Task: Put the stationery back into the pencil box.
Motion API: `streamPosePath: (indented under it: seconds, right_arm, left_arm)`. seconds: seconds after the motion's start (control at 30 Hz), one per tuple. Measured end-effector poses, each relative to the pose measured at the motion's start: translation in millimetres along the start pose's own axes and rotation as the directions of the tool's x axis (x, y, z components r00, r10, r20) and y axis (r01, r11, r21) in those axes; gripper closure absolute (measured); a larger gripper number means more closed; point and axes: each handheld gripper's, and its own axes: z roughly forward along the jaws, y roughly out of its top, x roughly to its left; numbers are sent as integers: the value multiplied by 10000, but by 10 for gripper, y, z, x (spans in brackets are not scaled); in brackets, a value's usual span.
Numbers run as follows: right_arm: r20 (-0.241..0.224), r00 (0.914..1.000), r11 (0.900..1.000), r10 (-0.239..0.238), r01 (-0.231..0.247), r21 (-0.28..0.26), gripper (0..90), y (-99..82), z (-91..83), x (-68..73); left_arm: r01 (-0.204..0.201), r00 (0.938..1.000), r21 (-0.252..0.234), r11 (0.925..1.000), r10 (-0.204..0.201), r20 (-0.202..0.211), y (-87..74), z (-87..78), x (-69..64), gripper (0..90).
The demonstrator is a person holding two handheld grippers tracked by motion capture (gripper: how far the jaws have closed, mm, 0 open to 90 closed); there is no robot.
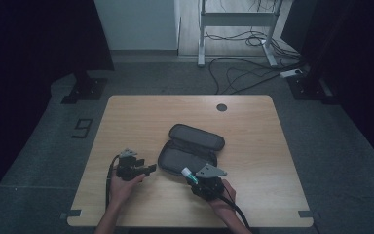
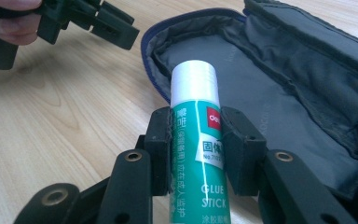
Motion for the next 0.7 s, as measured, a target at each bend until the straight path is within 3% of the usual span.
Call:
streamPosePath:
  seconds: [0.7]
  right_arm:
    - [313,9992,9997,242,-245,90,646,-34,44,-134]
  left_arm:
    - [-37,10000,360,9993,35,48,-24,75,1,321]
